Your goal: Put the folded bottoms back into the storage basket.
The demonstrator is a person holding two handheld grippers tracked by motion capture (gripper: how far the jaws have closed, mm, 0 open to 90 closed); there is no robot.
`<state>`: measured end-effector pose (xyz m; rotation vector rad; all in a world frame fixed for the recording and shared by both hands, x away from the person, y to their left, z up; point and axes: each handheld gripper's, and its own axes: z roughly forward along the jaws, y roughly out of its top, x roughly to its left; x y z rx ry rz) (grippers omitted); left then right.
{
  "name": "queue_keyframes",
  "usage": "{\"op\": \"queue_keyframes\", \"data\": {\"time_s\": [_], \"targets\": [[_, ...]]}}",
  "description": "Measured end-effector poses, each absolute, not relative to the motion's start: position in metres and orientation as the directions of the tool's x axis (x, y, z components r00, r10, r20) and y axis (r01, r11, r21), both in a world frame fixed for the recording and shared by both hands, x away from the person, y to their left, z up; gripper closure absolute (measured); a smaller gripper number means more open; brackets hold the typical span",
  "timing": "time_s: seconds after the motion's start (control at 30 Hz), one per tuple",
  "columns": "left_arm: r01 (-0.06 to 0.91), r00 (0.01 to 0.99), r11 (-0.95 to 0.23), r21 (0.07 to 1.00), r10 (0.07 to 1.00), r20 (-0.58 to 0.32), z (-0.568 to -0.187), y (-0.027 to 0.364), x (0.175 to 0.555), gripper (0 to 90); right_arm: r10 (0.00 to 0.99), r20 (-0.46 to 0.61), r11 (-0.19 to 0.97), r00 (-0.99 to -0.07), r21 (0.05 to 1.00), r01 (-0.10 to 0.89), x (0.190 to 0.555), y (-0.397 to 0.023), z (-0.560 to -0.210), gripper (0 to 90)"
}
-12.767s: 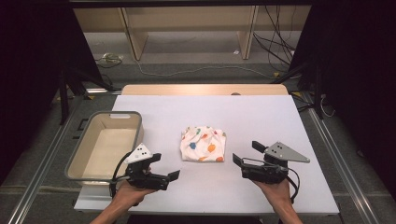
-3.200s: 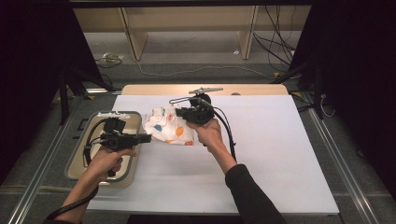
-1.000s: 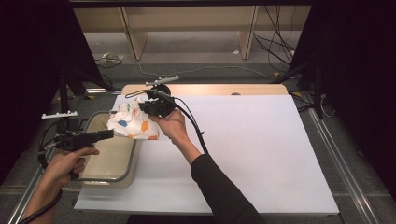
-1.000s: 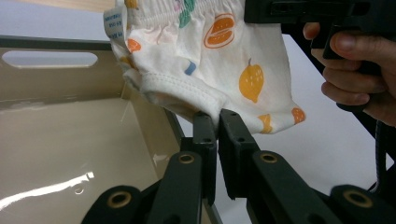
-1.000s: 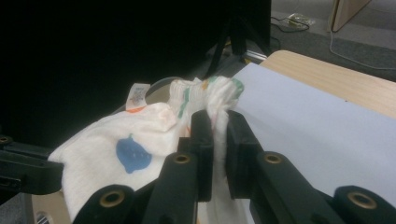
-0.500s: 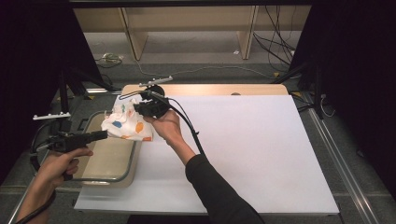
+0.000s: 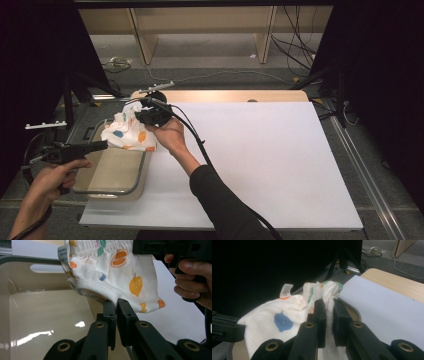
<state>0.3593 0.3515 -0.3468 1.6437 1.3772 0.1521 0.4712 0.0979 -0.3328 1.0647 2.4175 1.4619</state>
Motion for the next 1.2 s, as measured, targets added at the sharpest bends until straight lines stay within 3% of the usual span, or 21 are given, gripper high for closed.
{"op": "queue_keyframes", "data": {"time_s": [1.2], "targets": [[0.725, 0.308, 0.084, 0.684, 0.849, -0.430, -0.355, 0.381, 0.360, 84.3, 0.617, 0.231, 0.317, -0.752, 0.802, 0.506, 0.471, 0.133, -0.341, 83.2]]}}
